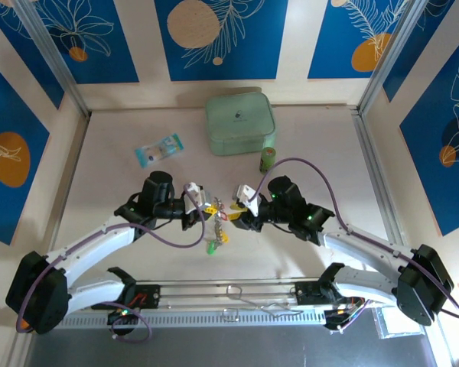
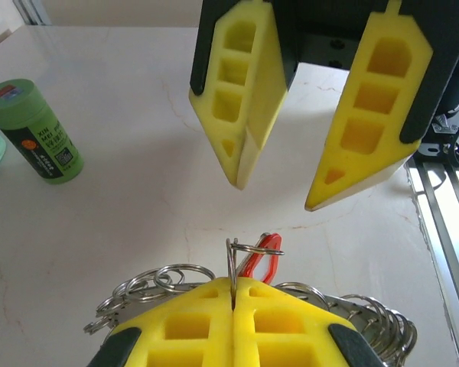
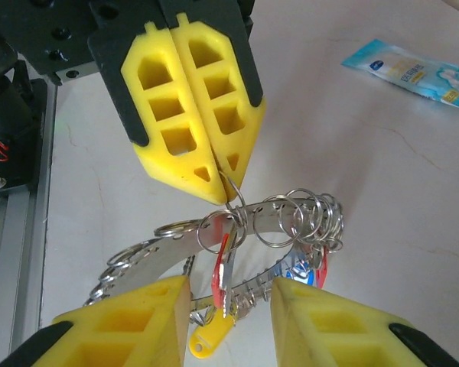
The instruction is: Put the keys on the keyring
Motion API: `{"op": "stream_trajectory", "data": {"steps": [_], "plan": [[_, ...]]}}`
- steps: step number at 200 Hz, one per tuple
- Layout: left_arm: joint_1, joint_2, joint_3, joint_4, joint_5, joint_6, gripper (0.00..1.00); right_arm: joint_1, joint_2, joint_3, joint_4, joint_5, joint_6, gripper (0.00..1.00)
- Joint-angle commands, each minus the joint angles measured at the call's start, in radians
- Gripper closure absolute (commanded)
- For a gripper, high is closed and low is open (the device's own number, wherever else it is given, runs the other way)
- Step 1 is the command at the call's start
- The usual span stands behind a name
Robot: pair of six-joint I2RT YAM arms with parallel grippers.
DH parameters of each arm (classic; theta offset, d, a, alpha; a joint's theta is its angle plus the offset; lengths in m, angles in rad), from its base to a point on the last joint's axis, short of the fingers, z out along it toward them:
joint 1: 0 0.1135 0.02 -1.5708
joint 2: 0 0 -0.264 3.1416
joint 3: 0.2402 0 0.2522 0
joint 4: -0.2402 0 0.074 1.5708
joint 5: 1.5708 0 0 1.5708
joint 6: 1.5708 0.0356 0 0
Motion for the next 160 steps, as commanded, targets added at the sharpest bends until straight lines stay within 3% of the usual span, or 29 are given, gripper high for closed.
{"op": "stream_trajectory", "data": {"steps": [1,48,93,139,160], "plan": [[-0.011,-0.001,-0.010,0.090,0.054,-0.030,1.00,0.004,0.014,-0.007,0.025,-0.031,-0.011,0.66],[-0.010,0.005,-0.017,0.118,0.057,-0.057,1.00,0.011,0.068,-0.002,0.059,-0.044,0.014,0.66],[-0.011,0.013,-0.023,0.151,0.069,-0.088,1.00,0.015,0.084,0.003,0.075,-0.046,0.016,0.73],[-0.011,0.021,-0.029,0.192,0.072,-0.114,1.00,0.016,0.102,0.014,0.070,-0.064,0.011,0.93],[-0.011,0.015,-0.044,0.226,0.069,-0.125,1.00,0.029,0.130,0.012,0.063,-0.071,0.006,0.98]]}}
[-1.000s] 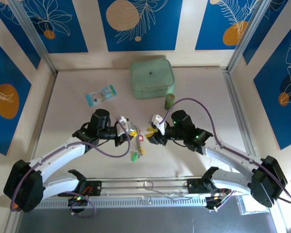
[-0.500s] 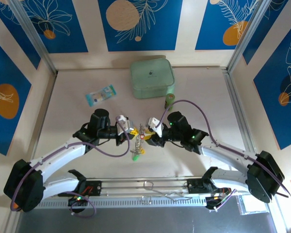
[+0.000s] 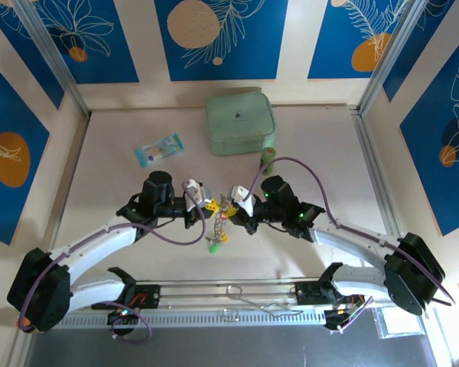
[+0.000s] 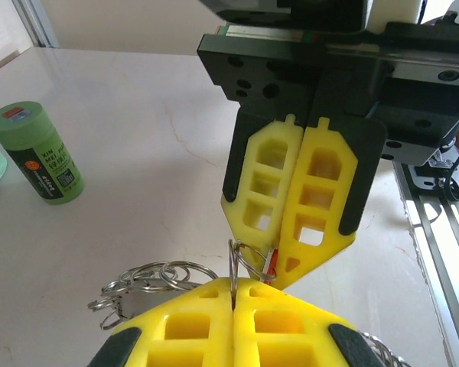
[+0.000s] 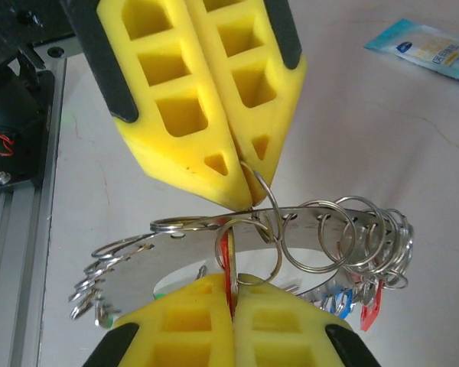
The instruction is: Put the keys on the keyring
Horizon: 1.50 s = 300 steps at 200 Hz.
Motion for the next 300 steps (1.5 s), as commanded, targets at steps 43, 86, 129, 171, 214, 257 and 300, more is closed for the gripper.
{"op": "stream_trajectory", "data": {"steps": [43,86,129,171,214,257,300], "plan": [[-0.010,-0.027,-0.032,0.120,0.047,-0.013,1.00,0.033,0.024,-0.008,-0.015,-0.026,-0.018,0.95],[-0.011,-0.042,-0.051,0.129,0.063,0.021,1.00,-0.006,-0.096,-0.036,-0.010,-0.056,-0.009,0.68],[-0.018,-0.061,-0.088,0.167,0.088,0.074,1.00,-0.031,-0.109,-0.051,0.069,-0.088,0.022,0.71],[-0.022,-0.065,-0.096,0.180,0.101,0.082,1.00,-0.028,-0.084,-0.037,0.084,-0.125,0.020,0.75],[-0.022,-0.056,-0.091,0.186,0.117,0.071,1.00,-0.017,-0.063,-0.029,0.095,-0.129,0.011,0.75],[-0.022,-0.057,-0.093,0.184,0.133,0.072,1.00,-0.015,-0.060,-0.026,0.108,-0.104,0.006,0.76],[-0.024,-0.054,-0.092,0.196,0.145,0.061,1.00,-0.013,-0.049,-0.015,0.105,-0.127,0.000,0.79]]}}
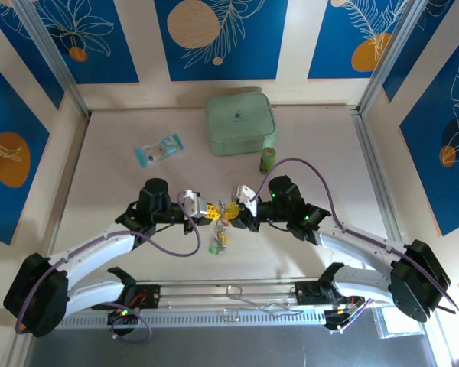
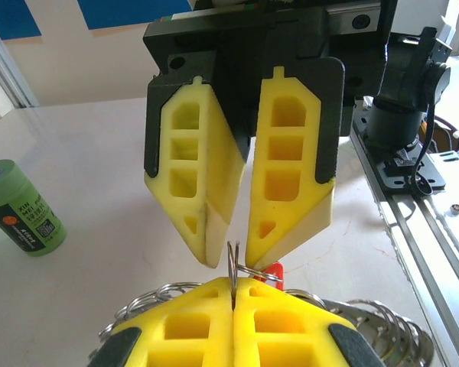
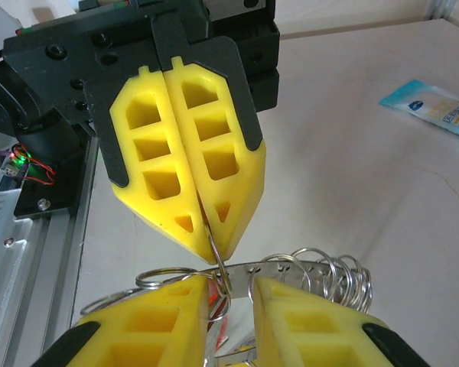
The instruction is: Put the keys on the keyring
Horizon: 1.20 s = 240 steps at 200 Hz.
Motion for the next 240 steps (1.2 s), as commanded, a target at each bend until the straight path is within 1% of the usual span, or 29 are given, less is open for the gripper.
{"op": "stream_trajectory", "data": {"steps": [1,31,48,63,95,100,107,127,137,148,158,167,184,206,210,227,240], "plan": [[-0.013,-0.007,0.001,0.058,0.055,-0.001,1.00,0.009,0.013,0.019,0.014,-0.024,-0.014,0.80],[-0.013,-0.001,0.002,0.072,0.069,-0.018,1.00,0.010,0.024,0.026,0.023,-0.041,-0.017,0.85],[-0.013,0.004,0.004,0.076,0.071,-0.025,1.00,0.010,0.031,0.034,0.019,-0.058,-0.024,0.92],[-0.012,0.010,0.012,0.069,0.071,-0.034,1.00,0.010,0.032,0.043,0.006,-0.070,-0.033,1.00],[-0.012,0.007,0.037,-0.011,0.039,-0.004,1.00,0.009,0.012,0.067,-0.080,-0.069,-0.085,1.00],[-0.011,0.006,0.041,-0.025,0.028,0.002,0.93,0.009,0.009,0.072,-0.100,-0.067,-0.098,1.00],[-0.012,0.004,0.048,-0.047,0.012,0.011,0.87,0.009,0.006,0.082,-0.130,-0.067,-0.114,1.00],[-0.014,0.004,0.083,-0.136,-0.018,0.056,0.80,0.011,0.010,0.120,-0.224,-0.057,-0.169,1.00],[-0.016,0.008,0.106,-0.182,-0.038,0.077,0.78,0.016,0.019,0.148,-0.281,-0.048,-0.201,1.00],[-0.021,0.012,0.130,-0.233,-0.061,0.105,0.79,0.024,0.032,0.178,-0.342,-0.027,-0.235,1.00],[-0.025,0.018,0.153,-0.278,-0.074,0.132,0.84,0.032,0.044,0.207,-0.394,-0.002,-0.265,1.00],[-0.028,0.024,0.170,-0.320,-0.082,0.158,0.85,0.037,0.050,0.230,-0.428,0.014,-0.282,1.00],[-0.036,0.034,0.196,-0.368,-0.092,0.187,0.85,0.041,0.054,0.253,-0.453,0.029,-0.298,1.00],[-0.044,0.048,0.208,-0.383,-0.088,0.195,0.85,0.045,0.063,0.276,-0.459,0.040,-0.295,1.00],[-0.046,0.051,0.211,-0.388,-0.086,0.199,0.87,0.047,0.065,0.280,-0.458,0.043,-0.292,1.00],[-0.051,0.059,0.223,-0.414,-0.084,0.217,1.00,0.049,0.068,0.284,-0.442,0.045,-0.275,1.00],[-0.052,0.057,0.222,-0.414,-0.086,0.218,1.00,0.043,0.060,0.270,-0.414,0.049,-0.246,1.00]]}}
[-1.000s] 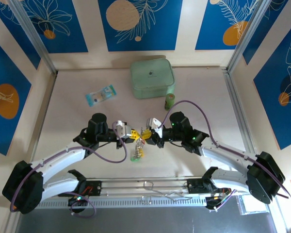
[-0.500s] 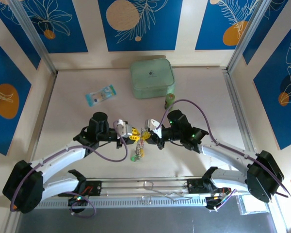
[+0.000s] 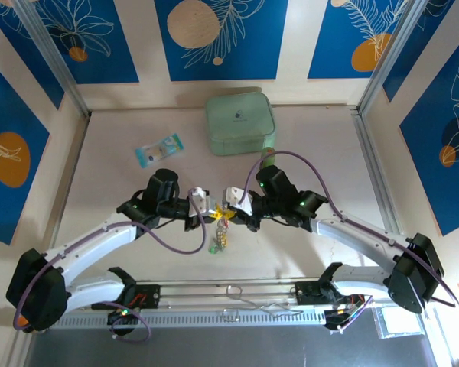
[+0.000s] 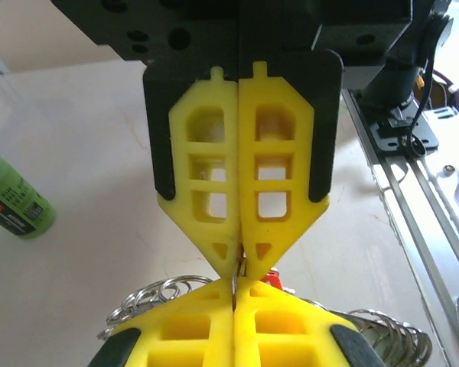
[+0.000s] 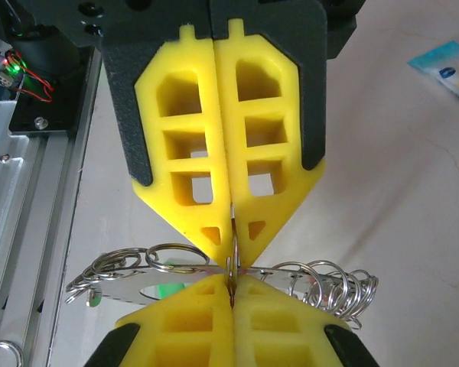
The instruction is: Put the keys on the keyring
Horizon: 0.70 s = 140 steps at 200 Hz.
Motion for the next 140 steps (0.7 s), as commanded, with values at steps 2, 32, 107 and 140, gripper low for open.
{"op": "stream_trajectory", "data": {"steps": [2,32,107,140], "plan": [[-0.009,0.006,0.029,-0.050,-0.014,0.039,1.00,0.004,-0.013,0.021,0.028,-0.019,0.026,1.00],[-0.009,-0.030,-0.041,0.095,-0.015,-0.039,1.00,-0.048,-0.066,-0.100,0.162,-0.062,0.156,0.70],[-0.009,-0.047,-0.155,0.345,0.008,-0.155,1.00,-0.051,-0.078,-0.234,0.333,-0.108,0.297,0.64],[-0.008,-0.049,-0.156,0.335,0.009,-0.151,1.00,-0.051,-0.071,-0.227,0.329,-0.116,0.291,0.76]]}}
